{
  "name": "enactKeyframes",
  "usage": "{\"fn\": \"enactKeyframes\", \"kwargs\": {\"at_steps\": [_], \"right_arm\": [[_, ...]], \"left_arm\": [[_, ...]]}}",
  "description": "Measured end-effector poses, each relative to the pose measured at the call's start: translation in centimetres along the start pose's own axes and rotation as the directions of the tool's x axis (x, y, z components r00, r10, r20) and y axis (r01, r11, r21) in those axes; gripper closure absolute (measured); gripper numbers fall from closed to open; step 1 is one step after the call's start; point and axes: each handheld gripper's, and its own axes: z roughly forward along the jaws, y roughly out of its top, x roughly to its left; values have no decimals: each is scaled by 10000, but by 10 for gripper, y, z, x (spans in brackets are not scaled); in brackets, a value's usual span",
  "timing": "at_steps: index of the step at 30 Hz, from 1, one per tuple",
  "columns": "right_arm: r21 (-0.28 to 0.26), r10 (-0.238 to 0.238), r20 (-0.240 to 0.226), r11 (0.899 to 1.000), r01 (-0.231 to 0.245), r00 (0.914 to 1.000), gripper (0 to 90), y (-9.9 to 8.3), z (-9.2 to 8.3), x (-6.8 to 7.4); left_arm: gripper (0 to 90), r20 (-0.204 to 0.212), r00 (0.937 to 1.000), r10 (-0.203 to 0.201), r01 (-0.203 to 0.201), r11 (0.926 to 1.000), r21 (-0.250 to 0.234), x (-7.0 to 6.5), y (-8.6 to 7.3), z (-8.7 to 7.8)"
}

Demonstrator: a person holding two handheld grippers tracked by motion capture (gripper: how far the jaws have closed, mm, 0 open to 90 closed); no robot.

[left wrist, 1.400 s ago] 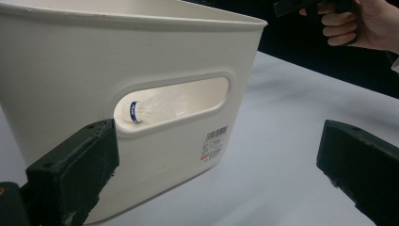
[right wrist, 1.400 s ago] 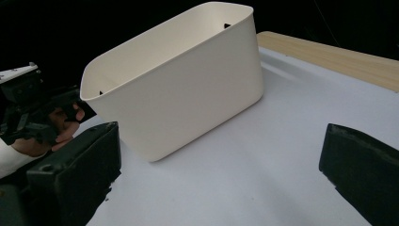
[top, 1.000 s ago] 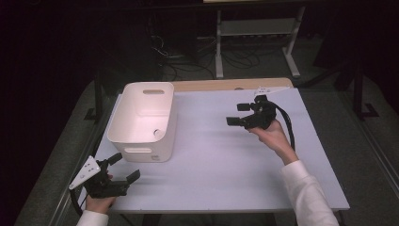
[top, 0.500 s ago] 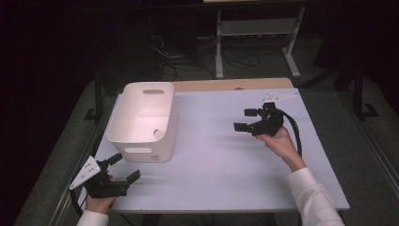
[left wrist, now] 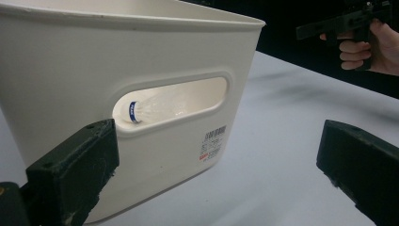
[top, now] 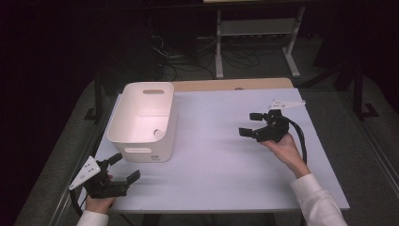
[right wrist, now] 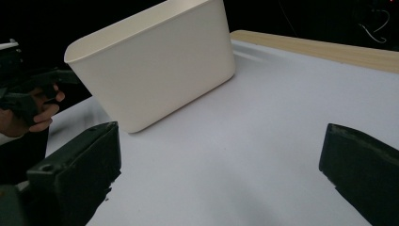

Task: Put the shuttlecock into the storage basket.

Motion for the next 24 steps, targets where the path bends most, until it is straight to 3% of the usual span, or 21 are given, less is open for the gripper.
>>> {"fn": "enactKeyframes", "kwargs": {"at_steps": [16,24], "right_arm": [[-289,-171,311,9994,180,9994,0,-15,-13,3],[-63,-132,538,9999,135,9985,0,-28,-19,3]], "left_arm": [[0,25,10000,-44,44,9999,-97,0,0,0],[0,32,10000,-11,11,9999,-111,-1,0,-1]]}}
